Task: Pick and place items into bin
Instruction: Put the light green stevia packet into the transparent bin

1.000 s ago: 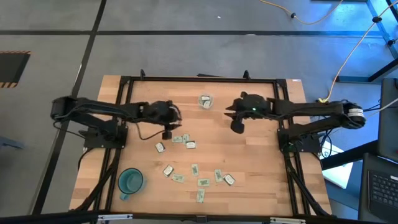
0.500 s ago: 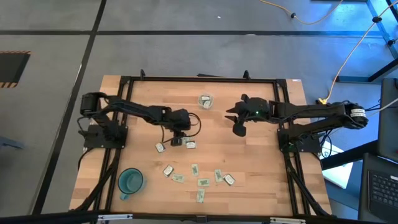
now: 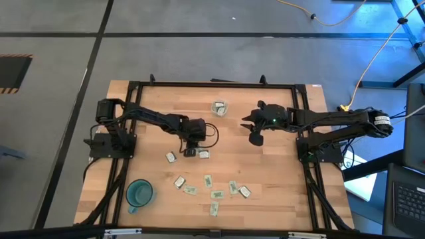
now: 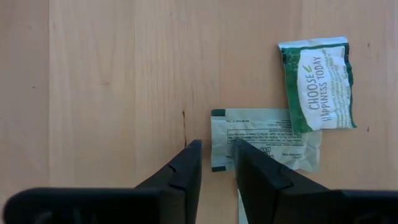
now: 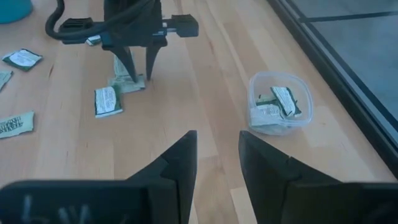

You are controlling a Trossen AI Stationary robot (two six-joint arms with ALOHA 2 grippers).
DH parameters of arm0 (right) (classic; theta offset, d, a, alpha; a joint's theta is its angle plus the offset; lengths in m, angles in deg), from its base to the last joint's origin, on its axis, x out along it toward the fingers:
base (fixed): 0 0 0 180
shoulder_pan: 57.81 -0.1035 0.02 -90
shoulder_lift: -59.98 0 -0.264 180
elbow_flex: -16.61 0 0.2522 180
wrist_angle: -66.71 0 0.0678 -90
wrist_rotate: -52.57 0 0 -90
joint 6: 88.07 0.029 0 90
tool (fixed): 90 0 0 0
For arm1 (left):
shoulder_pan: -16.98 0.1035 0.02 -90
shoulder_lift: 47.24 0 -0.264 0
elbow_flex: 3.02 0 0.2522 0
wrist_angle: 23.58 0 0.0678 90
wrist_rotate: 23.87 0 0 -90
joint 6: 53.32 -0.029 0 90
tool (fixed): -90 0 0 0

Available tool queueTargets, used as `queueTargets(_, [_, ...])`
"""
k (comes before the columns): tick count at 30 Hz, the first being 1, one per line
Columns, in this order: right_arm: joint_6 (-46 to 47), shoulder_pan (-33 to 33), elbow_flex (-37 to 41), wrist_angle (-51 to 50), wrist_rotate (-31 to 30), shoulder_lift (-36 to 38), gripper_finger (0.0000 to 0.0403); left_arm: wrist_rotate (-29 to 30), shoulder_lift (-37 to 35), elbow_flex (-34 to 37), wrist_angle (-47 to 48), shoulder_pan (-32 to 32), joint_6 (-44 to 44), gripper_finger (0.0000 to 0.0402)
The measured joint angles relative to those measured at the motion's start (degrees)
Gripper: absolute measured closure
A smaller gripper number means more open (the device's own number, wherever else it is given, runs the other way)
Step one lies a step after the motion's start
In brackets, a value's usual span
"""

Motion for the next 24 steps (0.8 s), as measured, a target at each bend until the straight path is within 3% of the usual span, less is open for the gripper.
queueTargets(12, [0.00,0.00,0.00,0.00,0.00,0.00,0.0280,0.34,0.11,0.09,0.69,0.01,-1.07,0.0396])
queueTargets(19, [0.00,0.00,0.00,0.00,-0.02,0.00,0.0280,0.46,-2.07,-1.71,5.14,0.07,-2.60,0.0399])
queueTargets(24, [0.00,-0.02,0.00,-0.03,-0.02,0.00,0.0280,4.17,-5.48,-8.32,5.58,1.10,-5.49,0.0399])
